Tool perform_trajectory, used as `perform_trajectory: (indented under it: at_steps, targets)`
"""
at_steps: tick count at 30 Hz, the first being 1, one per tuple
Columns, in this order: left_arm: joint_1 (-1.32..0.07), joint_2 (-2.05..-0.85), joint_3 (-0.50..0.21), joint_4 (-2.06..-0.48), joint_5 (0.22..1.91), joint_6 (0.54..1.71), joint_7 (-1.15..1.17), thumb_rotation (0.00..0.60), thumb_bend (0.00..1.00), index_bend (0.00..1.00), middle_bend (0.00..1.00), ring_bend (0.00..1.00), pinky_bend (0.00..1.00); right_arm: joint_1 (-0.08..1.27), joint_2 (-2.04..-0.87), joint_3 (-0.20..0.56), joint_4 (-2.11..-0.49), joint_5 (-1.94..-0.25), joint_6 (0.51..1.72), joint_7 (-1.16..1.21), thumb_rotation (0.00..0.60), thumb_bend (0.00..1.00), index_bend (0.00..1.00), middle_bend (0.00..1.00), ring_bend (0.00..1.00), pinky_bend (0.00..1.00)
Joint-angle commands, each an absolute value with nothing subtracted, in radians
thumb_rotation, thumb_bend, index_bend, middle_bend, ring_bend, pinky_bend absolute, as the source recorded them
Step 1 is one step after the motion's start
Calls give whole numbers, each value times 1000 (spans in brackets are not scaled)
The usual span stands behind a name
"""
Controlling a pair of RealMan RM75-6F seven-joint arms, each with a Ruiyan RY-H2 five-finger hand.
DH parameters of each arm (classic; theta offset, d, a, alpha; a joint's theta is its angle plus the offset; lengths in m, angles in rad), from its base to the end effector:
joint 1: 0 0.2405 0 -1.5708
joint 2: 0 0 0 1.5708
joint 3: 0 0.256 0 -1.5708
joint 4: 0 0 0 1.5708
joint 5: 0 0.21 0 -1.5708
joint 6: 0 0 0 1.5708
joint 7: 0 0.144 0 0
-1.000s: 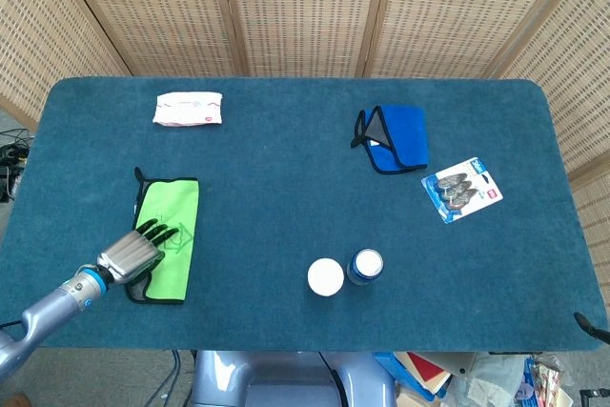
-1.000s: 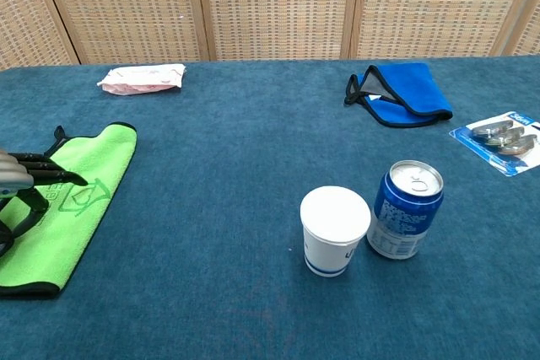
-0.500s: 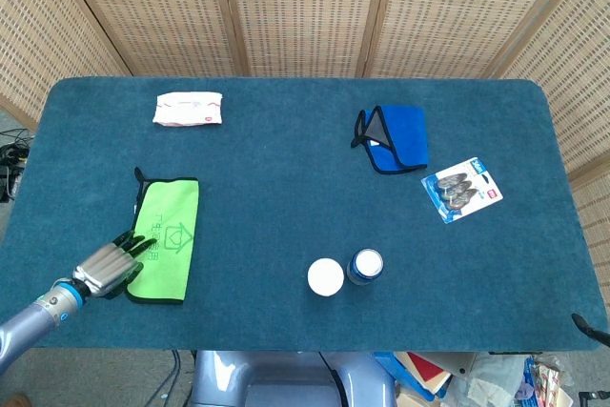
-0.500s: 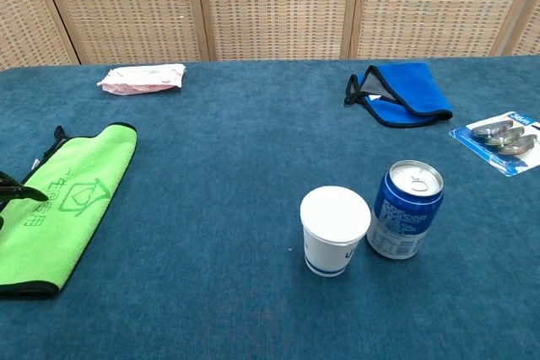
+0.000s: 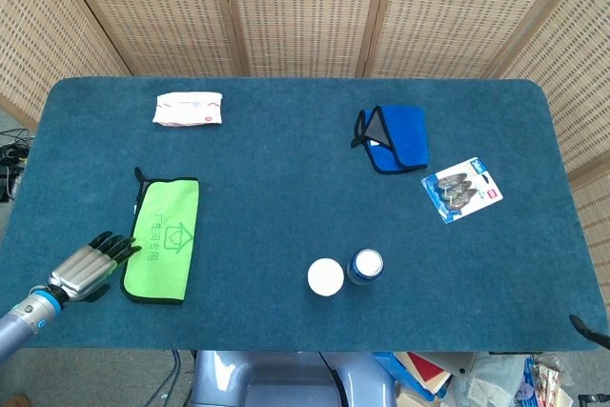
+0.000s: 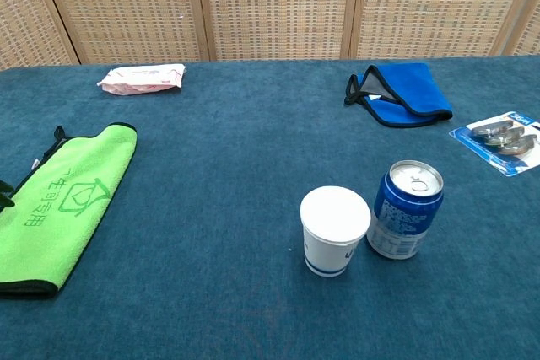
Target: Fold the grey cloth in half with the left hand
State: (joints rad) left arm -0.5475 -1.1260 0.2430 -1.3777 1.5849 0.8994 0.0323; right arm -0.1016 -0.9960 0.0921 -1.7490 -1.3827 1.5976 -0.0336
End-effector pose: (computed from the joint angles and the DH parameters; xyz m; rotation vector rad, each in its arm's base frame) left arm -0.3352 0.2496 0.0924 -2.1652 -0.8037 -0.2943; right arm -0.3264 -0.1275 0.2116 1.1154 -0.9144 0.7780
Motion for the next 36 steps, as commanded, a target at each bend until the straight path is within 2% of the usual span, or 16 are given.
perform_trajectory:
  at_steps: [1, 5, 9, 25, 32, 36]
  targets:
    - [-522, -1112, 223, -1367, 1609, 985, -43, 600, 444, 0, 0, 0, 0, -103, -995, 91, -1750, -1387, 1600, -33, 600, 0, 53, 0, 0, 0]
    - [-515, -1110, 188, -1346, 1614, 1047, -123, 600, 443, 0, 0, 0, 0, -102, -995, 89, -1750, -1391, 1600, -31, 600, 0, 58, 0, 0, 0]
    - [-535, -1126, 148, -1331, 1604, 1049, -167, 600, 444, 0, 0, 0, 0, -101, -995, 89, -1750, -1391, 1596, -31, 600, 0, 58, 0, 0, 0]
    - [-678, -1316, -37, -1187, 1348, 791, -5, 600, 444, 7, 0, 0, 0, -97, -995, 95, -1746, -1376, 1587, -27, 600, 0, 59, 0, 0, 0]
    - [-736, -1402, -101, -1050, 1177, 660, 73, 600, 444, 247, 0, 0, 0, -91, -998, 97, -1741, -1364, 1573, -32, 600, 0, 60, 0, 0, 0]
    - [-759, -1455, -117, -967, 1108, 618, 120, 600, 445, 319, 0, 0, 0, -87, -1002, 99, -1739, -1356, 1566, -40, 600, 0, 60, 0, 0, 0]
